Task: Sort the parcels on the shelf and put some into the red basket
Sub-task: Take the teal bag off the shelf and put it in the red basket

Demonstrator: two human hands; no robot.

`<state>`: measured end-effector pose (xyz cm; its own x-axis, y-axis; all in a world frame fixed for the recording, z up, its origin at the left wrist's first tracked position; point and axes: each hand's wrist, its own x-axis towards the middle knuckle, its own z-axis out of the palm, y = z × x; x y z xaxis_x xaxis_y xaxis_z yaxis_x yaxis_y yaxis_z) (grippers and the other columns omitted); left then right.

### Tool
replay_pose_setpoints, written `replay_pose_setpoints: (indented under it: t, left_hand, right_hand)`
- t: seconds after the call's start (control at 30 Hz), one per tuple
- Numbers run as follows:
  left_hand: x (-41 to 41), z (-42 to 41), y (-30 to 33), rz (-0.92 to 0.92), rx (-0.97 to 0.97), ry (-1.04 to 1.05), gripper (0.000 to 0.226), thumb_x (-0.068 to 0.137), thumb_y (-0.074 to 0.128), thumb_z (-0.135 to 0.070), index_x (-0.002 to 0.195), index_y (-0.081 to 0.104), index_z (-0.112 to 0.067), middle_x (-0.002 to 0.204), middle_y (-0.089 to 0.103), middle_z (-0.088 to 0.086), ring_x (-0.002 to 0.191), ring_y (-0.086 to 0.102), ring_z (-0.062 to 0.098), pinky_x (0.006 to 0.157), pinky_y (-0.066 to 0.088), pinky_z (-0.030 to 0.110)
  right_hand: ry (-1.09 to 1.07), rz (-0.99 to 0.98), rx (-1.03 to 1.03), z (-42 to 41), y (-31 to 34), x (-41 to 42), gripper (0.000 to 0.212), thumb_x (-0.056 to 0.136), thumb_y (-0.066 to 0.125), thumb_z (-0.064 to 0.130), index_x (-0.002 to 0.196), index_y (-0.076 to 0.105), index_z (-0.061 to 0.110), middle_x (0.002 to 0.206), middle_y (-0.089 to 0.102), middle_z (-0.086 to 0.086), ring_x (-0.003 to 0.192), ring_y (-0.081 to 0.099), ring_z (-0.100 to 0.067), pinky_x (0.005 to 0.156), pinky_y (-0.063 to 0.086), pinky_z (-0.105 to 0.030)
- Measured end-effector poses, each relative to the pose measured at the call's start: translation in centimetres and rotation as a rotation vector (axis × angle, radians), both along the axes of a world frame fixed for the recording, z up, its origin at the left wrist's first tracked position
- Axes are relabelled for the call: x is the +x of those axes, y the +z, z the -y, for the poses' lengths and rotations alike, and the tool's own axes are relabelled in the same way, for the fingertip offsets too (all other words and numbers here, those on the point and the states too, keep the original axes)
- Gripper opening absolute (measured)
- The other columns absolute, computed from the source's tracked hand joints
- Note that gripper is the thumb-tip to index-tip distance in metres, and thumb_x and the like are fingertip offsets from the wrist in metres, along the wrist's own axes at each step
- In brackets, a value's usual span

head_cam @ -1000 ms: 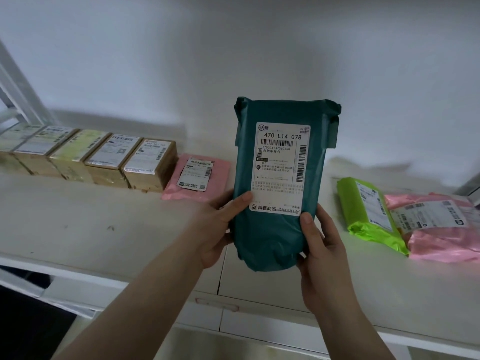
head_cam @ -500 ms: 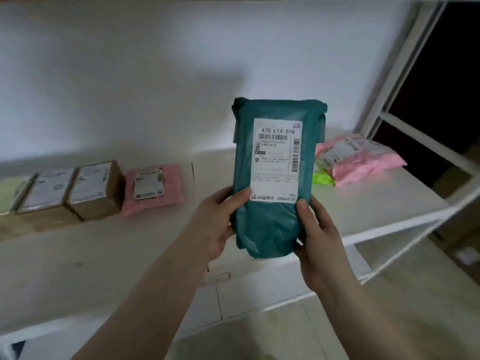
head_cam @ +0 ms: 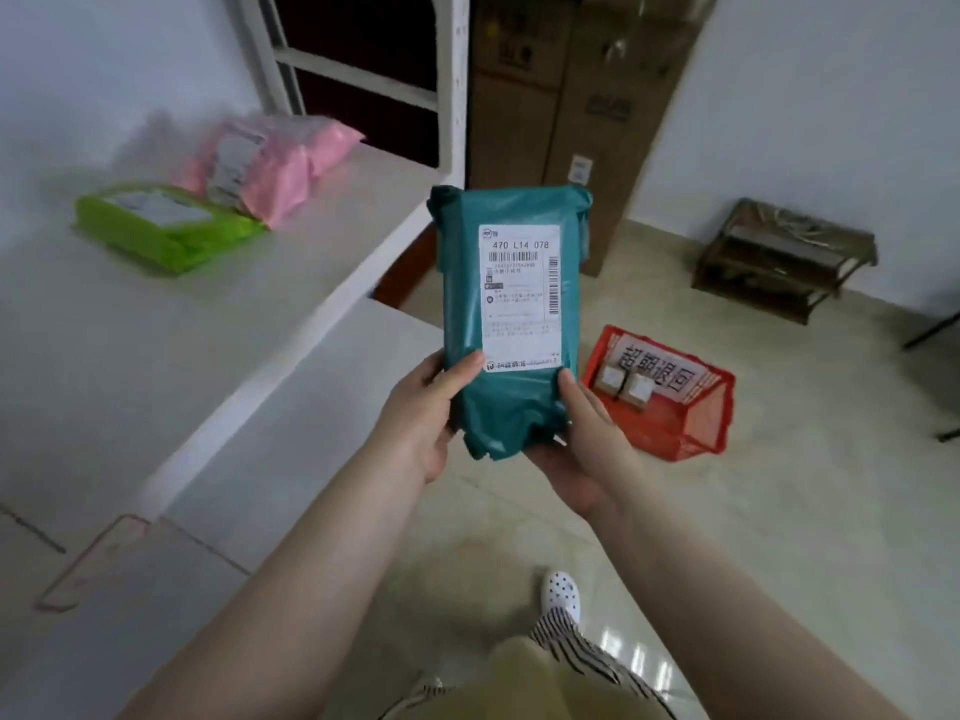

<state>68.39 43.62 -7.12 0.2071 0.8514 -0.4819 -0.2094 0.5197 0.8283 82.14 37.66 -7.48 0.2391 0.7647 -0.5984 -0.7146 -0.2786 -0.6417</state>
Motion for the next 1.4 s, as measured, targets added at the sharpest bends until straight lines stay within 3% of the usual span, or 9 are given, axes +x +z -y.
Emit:
replay_pose_setpoints:
  t: [0.07,0.13,0.23,0.5,0.7,0.93,1.13,1.27,1.4]
  left_hand:
    - [4.0,-0.2,-1.2,-0.086,-0.087,-0.128,0.057,0.081,0.072,-0.038,0.134,0.055,-0.026,0.137,0.058,0.000,0.127,0.051,0.024,0.110,0.034,0.048]
    - [8.6,-0.5,-1.9,-0.149,-0.207,-0.270,0.065,0.081,0.068,-0.048,0.140,0.046,-0.032,0.152,0.040,0.001,0.143,0.029,0.032,0.112,0.017,0.066]
    - [16.1,-1.4,-3.2,-0.047,-0.374,-0.397,0.061,0.085,0.059,-0.053,0.139,0.042,-0.030,0.154,0.030,0.012,0.144,0.022,0.040,0.102,0.027,0.075]
    - [35.4,-3.4,-7.6,0.095,-0.329,-0.411,0.047,0.093,0.053,-0.048,0.133,0.051,-0.024,0.118,0.066,0.006,0.098,0.067,0.027,0.069,0.058,0.044]
    - [45.1,-7.2,-12.3,0.060,-0.330,-0.386,0.101,0.050,0.085,-0.055,0.140,0.047,-0.032,0.132,0.063,0.000,0.111,0.067,0.023,0.072,0.059,0.037]
    - [54.1,-14.0,-15.2,-0.040,-0.367,-0.375,0.004,0.091,0.062,-0.037,0.093,0.062,-0.034,0.102,0.070,-0.004,0.098,0.067,0.021,0.088,0.055,0.045]
    - [61.8,-21.6,-21.2,-0.263,-0.452,-0.343,0.048,0.083,0.071,-0.041,0.122,0.059,-0.016,0.115,0.067,0.008,0.096,0.066,0.027,0.071,0.059,0.040]
    - [66.1,-25.6,-26.5,-0.332,-0.479,-0.354,0.041,0.083,0.071,-0.039,0.114,0.060,-0.014,0.100,0.067,0.004,0.089,0.066,0.023,0.073,0.058,0.037]
    - [69.1,-27.1,-34.5,-0.392,-0.555,-0.327,0.042,0.080,0.074,-0.040,0.112,0.062,-0.017,0.112,0.068,0.005,0.096,0.066,0.024,0.068,0.058,0.034]
  right_hand:
    - [-0.112,-0.016,-0.001,0.8,-1.3,3.6,0.043,0.097,0.059,0.025,0.138,0.049,0.014,0.126,0.062,-0.013,0.105,0.066,-0.028,0.078,0.061,-0.046]
    - [-0.221,-0.030,-0.004,1.4,-2.5,7.8,0.046,0.096,0.060,0.024,0.140,0.048,0.015,0.125,0.063,-0.012,0.106,0.066,-0.029,0.083,0.060,-0.047]
    - [-0.340,-0.053,0.020,1.8,-4.1,14.0,0.042,0.098,0.059,0.023,0.138,0.050,0.013,0.125,0.064,-0.013,0.106,0.068,-0.028,0.081,0.061,-0.042]
    - [-0.461,-0.093,-0.048,0.7,-8.0,31.1,0.043,0.096,0.062,0.024,0.136,0.052,0.012,0.129,0.063,-0.013,0.110,0.066,-0.028,0.078,0.062,-0.037]
    - [-0.378,-0.076,-0.165,-1.9,-10.1,41.4,0.042,0.094,0.064,0.028,0.131,0.054,0.011,0.125,0.064,-0.013,0.108,0.066,-0.029,0.075,0.062,-0.040]
    - [-0.332,-0.094,-0.315,-7.9,-14.6,50.4,0.040,0.090,0.069,0.025,0.123,0.058,0.006,0.123,0.065,-0.019,0.111,0.065,-0.033,0.078,0.060,-0.044]
    - [-0.395,-0.111,-0.423,-15.4,-20.2,57.1,0.024,0.092,0.067,0.021,0.108,0.060,0.005,0.117,0.065,-0.016,0.106,0.066,-0.031,0.068,0.061,-0.040]
    - [-0.426,-0.126,-0.499,-19.4,-25.6,60.9,0.026,0.092,0.068,0.021,0.112,0.062,0.006,0.118,0.067,-0.015,0.098,0.068,-0.027,0.063,0.063,-0.036]
    - [-0.471,-0.146,-0.577,-21.4,-32.7,63.6,0.034,0.093,0.065,0.018,0.123,0.059,0.004,0.123,0.063,-0.018,0.106,0.066,-0.032,0.069,0.063,-0.041]
